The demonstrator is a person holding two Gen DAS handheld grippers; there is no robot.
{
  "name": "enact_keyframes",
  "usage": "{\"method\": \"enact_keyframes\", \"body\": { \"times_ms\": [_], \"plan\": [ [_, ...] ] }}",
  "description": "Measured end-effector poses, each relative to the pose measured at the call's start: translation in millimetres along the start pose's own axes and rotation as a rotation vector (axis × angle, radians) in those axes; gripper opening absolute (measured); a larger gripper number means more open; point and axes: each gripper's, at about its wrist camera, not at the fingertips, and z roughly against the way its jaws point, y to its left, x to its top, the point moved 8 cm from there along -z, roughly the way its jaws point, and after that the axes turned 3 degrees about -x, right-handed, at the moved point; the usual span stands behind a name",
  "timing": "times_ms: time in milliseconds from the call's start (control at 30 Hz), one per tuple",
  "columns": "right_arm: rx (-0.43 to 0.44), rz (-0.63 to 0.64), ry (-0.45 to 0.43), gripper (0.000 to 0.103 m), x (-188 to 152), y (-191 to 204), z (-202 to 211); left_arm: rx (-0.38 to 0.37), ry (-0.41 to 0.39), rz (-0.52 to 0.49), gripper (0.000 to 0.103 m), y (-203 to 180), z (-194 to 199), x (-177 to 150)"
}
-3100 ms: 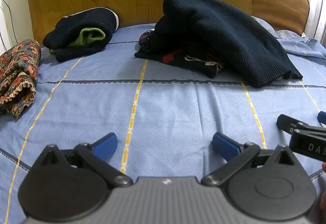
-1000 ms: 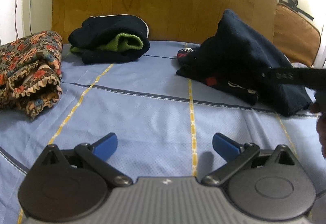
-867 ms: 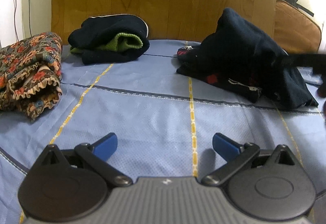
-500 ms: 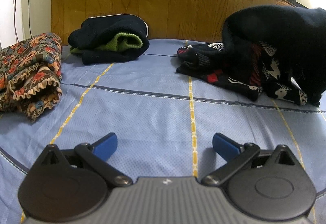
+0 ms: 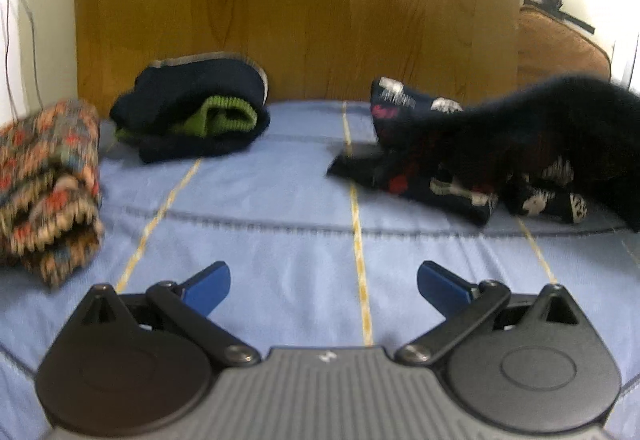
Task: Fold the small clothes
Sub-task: 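Lift the dark navy sweater away with the right tool while the left tool grasps the reindeer sweater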
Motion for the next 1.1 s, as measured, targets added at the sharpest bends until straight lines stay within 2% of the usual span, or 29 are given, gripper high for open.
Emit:
{"method": "enact_keyframes", "body": {
  "times_ms": [67, 100, 167, 233, 300, 367, 433, 500, 533, 567, 600, 633, 700, 800, 867, 900, 933, 967, 1033, 1100],
  "plan": [
    [-0.003, -0.006, -0.055, 0.048, 5, -4, 10, 0.011, -0.018, -0.018, 0.103, -2, -2, 10],
    [0.005, -0.004, -0.095, 0.058, 9, -2, 16, 0.018, -0.022, -0.024, 0.103, -2, -3, 14],
    [0.046, 0.025, -0.185, 0.064, 17, 10, 35, 0.027, -0.030, -0.031, 0.103, -2, -5, 20],
    [0.119, 0.103, -0.254, 0.078, 19, 32, 53, 0.035, -0.033, -0.034, 0.103, -2, -9, 27],
    [0.282, 0.209, -0.256, 0.087, 11, 67, 68, 0.042, -0.035, -0.037, 0.103, -3, -13, 32],
    [0.422, 0.332, -0.228, 0.087, -9, 103, 78, 0.043, -0.033, -0.028, 0.103, -2, -16, 34],
    [0.500, 0.491, -0.191, 0.087, -42, 142, 82, 0.044, -0.031, -0.018, 0.103, -1, -18, 35],
    [0.534, 0.633, -0.167, 0.087, -75, 173, 77, 0.049, -0.025, -0.015, 0.103, 0, -19, 34],
    [0.523, 0.697, -0.161, 0.083, -90, 186, 70, 0.052, -0.020, -0.017, 0.103, 0, -19, 33],
    [0.509, 0.750, -0.146, 0.074, -103, 196, 61, 0.057, -0.015, -0.023, 0.103, 1, -19, 32],
    [0.498, 0.795, -0.116, 0.025, -113, 204, 50, 0.062, -0.011, -0.031, 0.103, 1, -19, 31],
    [0.481, 0.823, -0.081, 0.011, -117, 208, 40, 0.065, -0.010, -0.040, 0.103, 2, -18, 31],
    [0.494, 0.741, -0.080, 0.011, -93, 202, 29, 0.072, -0.022, -0.054, 0.103, 4, -14, 34],
    [0.411, 0.504, -0.115, 0.012, -12, 182, -2, 0.082, -0.041, -0.060, 0.103, 3, -15, 46],
    [0.322, 0.390, -0.099, 0.026, 27, 170, -43, 0.081, -0.040, -0.063, 0.103, -3, -21, 55],
    [0.243, 0.373, -0.085, 0.050, 38, 162, -65, 0.068, -0.043, -0.068, 0.103, -9, -23, 60],
    [0.168, 0.363, -0.070, 0.055, 43, 153, -82, 0.058, -0.046, -0.078, 0.103, -15, -26, 63],
    [0.131, 0.335, -0.053, 0.054, 45, 141, -89, 0.051, -0.050, -0.094, 0.103, -21, -28, 67],
    [0.191, 0.260, -0.046, 0.053, 43, 125, -84, 0.042, -0.059, -0.133, 0.103, -30, -34, 70],
    [0.256, 0.243, -0.070, 0.054, 33, 113, -64, 0.048, -0.059, -0.180, 0.103, -39, -44, 73]
  ]
}}
